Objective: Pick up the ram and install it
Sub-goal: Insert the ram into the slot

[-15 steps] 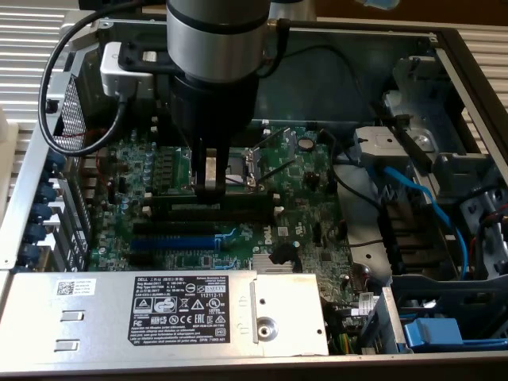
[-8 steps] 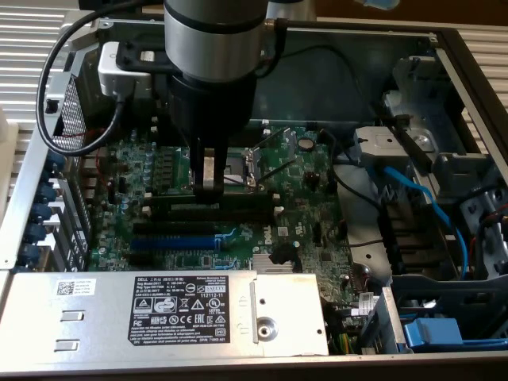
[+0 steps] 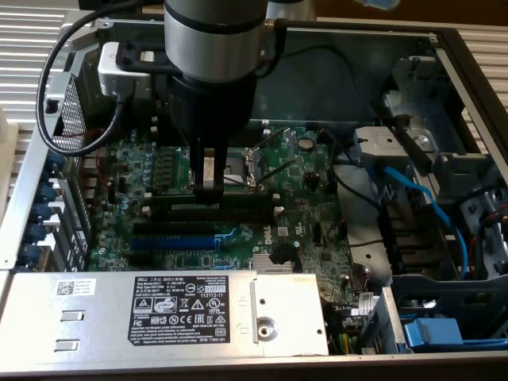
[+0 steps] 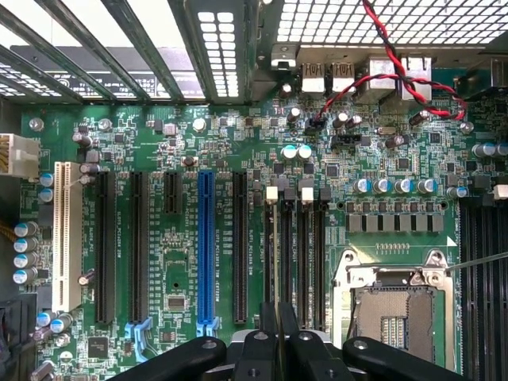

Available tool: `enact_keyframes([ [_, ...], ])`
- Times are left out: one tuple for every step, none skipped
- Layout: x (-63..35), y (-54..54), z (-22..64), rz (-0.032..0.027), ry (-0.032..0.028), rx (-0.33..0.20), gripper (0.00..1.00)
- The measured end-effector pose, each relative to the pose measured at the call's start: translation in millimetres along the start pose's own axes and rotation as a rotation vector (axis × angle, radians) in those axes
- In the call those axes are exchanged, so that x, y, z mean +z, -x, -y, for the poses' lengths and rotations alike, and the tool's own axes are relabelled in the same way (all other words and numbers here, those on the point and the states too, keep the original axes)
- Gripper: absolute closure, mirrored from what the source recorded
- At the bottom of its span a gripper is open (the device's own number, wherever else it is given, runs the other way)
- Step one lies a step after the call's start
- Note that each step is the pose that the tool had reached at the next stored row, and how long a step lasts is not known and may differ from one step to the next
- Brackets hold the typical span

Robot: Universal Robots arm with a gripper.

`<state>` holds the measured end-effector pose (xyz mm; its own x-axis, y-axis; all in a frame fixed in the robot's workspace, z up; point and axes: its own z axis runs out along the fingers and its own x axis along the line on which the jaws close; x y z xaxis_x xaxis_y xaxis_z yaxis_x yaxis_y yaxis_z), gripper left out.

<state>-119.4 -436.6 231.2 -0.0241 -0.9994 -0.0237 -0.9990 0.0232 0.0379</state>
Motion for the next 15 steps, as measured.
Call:
enact_keyframes([
  [0.0, 0.0, 0.1, 0.0000, 0.0005, 0.000, 0.87],
  [0.0, 0.0, 0.1, 0.0000, 0.0010, 0.000, 0.87],
  [0.0, 0.0, 0.2, 0.0000, 0.0012, 0.000, 0.87],
  [0.0, 0.0, 0.2, 0.0000, 0.0015, 0.000, 0.87],
  [0.0, 0.0, 0.3, -0.0001, 0.0018, 0.000, 0.87],
  [0.0, 0.0, 0.3, -0.0001, 0.0020, 0.000, 0.87],
  [0.0, 0.0, 0.5, -0.0001, 0.0023, 0.000, 0.87],
  [0.1, 0.0, 0.6, -0.0001, 0.0025, 0.000, 0.87],
  [0.1, 0.0, 0.8, -0.0001, 0.0028, 0.000, 0.87],
  [0.1, 0.0, 0.9, 0.0000, 0.0029, 0.000, 0.87],
  [0.1, 0.0, 1.1, -0.0001, 0.0030, 0.000, 0.87],
  [0.2, 0.0, 1.4, -0.0001, 0.0033, 0.000, 0.87],
  [0.2, 0.0, 1.5, -0.0002, 0.0035, 0.000, 0.87],
  [0.2, 0.0, 1.6, -0.0002, 0.0038, 0.000, 0.87],
  [0.4, 0.0, 1.6, -0.0002, 0.0043, 0.000, 0.87],
])
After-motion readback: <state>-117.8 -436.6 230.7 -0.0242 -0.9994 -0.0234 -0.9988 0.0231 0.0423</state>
